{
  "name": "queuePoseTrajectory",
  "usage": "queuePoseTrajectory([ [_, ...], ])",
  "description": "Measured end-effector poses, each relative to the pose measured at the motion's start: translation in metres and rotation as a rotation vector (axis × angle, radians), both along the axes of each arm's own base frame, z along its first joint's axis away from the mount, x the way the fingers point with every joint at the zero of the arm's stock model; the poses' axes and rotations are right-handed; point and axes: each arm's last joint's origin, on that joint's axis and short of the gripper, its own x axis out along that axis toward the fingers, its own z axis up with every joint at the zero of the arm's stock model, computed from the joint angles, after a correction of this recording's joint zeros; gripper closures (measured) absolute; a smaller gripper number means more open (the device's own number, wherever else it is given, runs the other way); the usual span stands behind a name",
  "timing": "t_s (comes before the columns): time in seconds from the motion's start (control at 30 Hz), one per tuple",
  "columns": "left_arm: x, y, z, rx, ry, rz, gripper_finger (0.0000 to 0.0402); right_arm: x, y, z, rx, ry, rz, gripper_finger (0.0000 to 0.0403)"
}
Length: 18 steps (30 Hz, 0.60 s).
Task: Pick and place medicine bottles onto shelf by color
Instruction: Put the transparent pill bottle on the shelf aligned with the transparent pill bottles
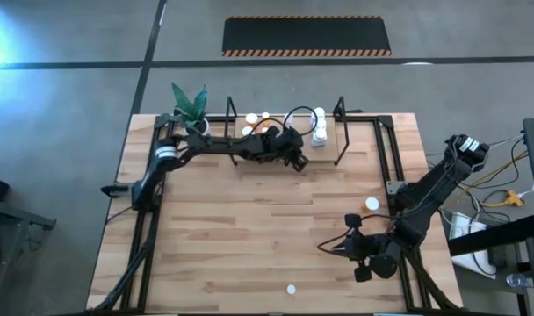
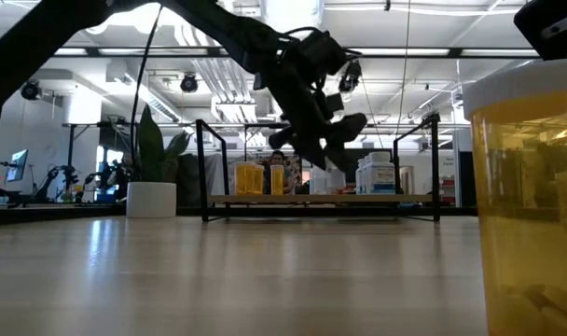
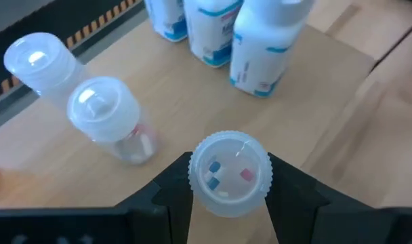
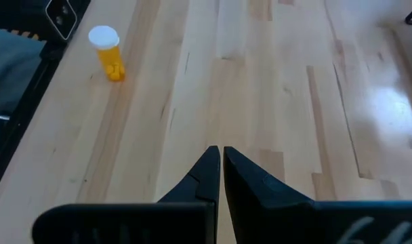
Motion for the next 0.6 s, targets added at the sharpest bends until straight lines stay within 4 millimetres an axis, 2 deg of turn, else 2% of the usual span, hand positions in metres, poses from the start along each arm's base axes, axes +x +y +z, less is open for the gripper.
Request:
queuePoseTrajectory([
  [0.37, -0.0040, 0.0033, -0.0039, 0.012, 0.052, 0.032, 0.0266, 0.0003, -0.0002, 0.0004, -0.009, -0.015, -0.011, 0.0390],
  [0.6, -0.0056, 0.0089, -0.0039, 0.013, 0.052, 0.046, 0.0207, 0.0004, -0.0004, 0.0006, -0.015, -0.022, -0.017, 0.0390],
])
